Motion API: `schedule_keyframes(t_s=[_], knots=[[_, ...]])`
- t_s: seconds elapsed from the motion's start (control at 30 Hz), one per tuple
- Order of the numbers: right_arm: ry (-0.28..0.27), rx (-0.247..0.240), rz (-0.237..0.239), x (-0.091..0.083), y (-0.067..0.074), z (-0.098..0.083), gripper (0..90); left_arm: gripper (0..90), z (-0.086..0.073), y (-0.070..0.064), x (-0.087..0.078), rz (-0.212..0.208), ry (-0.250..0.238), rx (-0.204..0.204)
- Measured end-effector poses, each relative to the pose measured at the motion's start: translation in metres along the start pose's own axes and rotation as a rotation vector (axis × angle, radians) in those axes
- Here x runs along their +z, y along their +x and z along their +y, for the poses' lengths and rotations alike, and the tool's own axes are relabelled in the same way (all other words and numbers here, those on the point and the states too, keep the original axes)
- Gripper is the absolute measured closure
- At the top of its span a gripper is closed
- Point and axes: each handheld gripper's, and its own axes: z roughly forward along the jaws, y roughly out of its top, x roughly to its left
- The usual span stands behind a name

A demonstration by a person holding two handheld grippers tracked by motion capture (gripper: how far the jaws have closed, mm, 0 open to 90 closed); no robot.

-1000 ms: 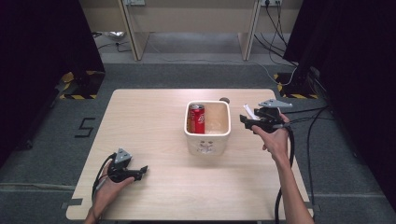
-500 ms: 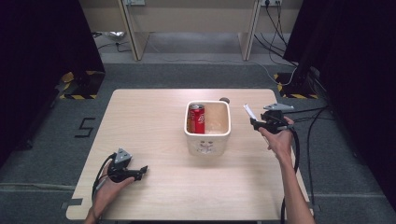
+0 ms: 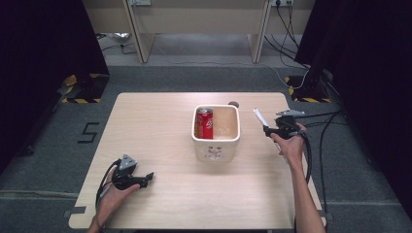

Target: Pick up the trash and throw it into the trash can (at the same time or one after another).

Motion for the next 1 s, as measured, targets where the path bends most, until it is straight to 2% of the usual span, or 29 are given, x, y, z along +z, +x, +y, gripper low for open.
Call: schedule_keyframes(t_s=[0.23, 0.37, 0.5, 0.9, 1.0], knots=[[0.028, 0.025, -0.007, 0.011, -0.005, -0.004, 29.3, 14.6, 0.000, 0.000, 0.000, 0.001, -0.001, -0.001], [0.034, 0.053, -0.020, 0.015, -0.006, -0.007, 17.9, 14.6, 0.000, 0.000, 0.000, 0.000, 0.000, 0.000], [0.038, 0.056, -0.026, 0.019, -0.008, -0.007, 16.6, 14.6, 0.000, 0.000, 0.000, 0.000, -0.001, -0.001], [0.089, 0.047, -0.032, 0.031, -0.012, -0.015, 40.5, 14.6, 0.000, 0.000, 0.000, 0.000, 0.000, 0.000], [0.108, 0.029, -0.029, 0.035, -0.012, -0.017, 44.9, 14.6, 0.000, 0.000, 0.000, 0.000, 0.000, 0.000]])
